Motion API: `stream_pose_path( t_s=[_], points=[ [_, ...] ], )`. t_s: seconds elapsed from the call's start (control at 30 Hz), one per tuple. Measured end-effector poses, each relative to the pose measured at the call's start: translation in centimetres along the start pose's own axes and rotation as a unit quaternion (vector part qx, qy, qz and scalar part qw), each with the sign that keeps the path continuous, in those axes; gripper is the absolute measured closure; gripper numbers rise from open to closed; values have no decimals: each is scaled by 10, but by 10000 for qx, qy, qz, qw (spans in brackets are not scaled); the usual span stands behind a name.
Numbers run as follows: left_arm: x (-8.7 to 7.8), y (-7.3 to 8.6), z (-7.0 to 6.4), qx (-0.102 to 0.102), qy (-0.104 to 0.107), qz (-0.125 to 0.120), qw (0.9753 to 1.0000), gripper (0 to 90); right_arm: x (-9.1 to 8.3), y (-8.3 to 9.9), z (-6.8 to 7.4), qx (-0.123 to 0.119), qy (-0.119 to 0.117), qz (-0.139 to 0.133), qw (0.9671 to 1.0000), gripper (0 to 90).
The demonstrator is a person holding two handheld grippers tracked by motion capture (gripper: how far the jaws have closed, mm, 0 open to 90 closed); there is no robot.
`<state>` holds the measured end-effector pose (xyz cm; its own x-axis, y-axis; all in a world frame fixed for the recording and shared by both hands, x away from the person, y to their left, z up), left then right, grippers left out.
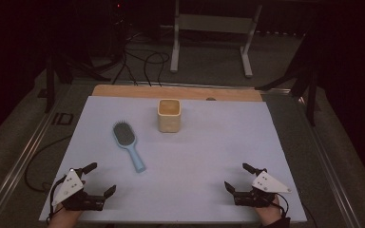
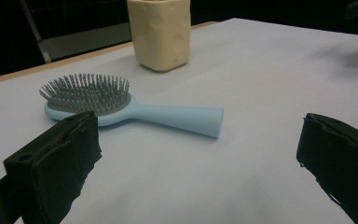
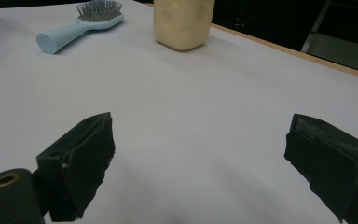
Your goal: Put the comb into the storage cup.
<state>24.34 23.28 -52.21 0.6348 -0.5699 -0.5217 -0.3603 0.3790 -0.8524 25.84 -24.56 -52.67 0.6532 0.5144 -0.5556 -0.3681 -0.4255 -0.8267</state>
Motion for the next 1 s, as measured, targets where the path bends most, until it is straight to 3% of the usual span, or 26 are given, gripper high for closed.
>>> stream_pose_path(
  t_s=[0.6, 1.0],
  points=[
    [0, -6, -7, 135, 48, 139, 9998, 0, -1, 0, 0, 36, 6, -39, 10000, 80],
    [-6, -19, -9, 54, 167, 110, 9998, 0, -4, -3, 0, 12, 77, -123, 9999, 80]
  ],
)
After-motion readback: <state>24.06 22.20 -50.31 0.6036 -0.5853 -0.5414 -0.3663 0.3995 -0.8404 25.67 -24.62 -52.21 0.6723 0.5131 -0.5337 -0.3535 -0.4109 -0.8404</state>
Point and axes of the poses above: each handheld gripper's, and its own axes: x roughly forward along the jaws, y roughly out of its underside, z roughly to its left, the point moved 5 cm from there along x, roughly forward along the jaws, and after that the axes turned 13 degrees about z, right-handed, at the moved point
